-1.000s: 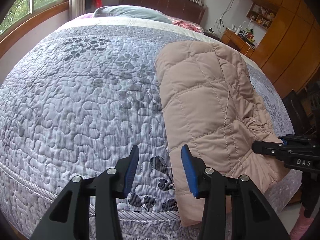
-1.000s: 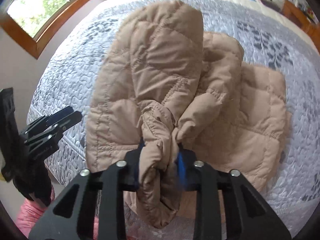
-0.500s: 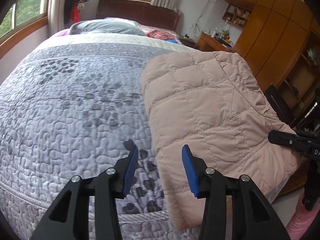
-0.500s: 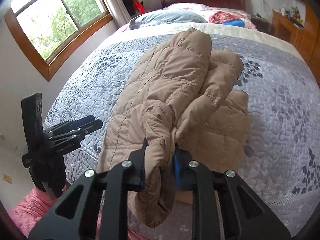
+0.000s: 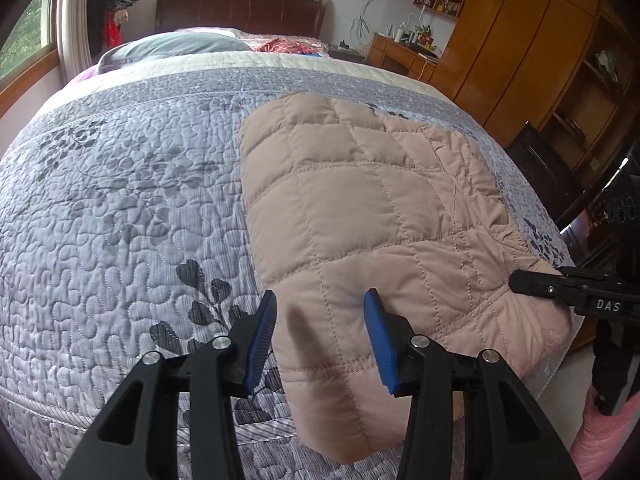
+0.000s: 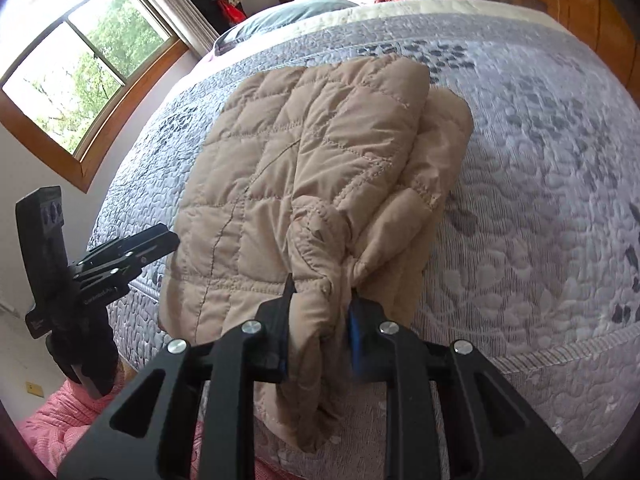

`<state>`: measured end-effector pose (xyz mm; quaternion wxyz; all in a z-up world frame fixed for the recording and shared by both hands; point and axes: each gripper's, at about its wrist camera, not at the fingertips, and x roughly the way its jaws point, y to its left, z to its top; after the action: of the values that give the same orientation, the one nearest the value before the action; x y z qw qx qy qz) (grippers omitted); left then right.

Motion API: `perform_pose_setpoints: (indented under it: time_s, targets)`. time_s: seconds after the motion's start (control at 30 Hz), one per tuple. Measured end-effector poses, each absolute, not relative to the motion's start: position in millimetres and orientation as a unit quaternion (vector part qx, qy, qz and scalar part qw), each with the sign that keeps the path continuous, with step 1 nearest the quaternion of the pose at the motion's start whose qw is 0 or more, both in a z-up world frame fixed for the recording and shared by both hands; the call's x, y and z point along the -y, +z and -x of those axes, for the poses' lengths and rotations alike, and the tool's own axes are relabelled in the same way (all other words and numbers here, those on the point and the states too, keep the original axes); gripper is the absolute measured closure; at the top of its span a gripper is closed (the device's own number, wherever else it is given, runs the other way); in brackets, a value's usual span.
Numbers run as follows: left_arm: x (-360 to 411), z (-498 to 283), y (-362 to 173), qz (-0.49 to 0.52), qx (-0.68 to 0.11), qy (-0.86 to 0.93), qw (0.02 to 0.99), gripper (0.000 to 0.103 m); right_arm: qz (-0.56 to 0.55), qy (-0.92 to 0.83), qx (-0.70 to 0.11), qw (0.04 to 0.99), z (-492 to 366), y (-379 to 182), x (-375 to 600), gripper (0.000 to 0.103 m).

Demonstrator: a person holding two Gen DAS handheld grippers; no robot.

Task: Fold large clothes
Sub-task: 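Grasp the bundled coat with the right gripper and tuck it together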

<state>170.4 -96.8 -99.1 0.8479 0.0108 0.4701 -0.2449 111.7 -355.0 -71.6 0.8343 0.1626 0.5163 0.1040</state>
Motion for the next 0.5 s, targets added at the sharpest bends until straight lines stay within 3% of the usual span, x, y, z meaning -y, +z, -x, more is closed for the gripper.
perform_pose_setpoints:
  time_s: [0.5]
  targets:
    - [109.6, -174.4, -121.2, -0.03, -0.476, -0.24, 0.846, 0.047, -0.198, 0.106, -0.527, 0.82, -111.3, -120.0, 367.0, 0.077]
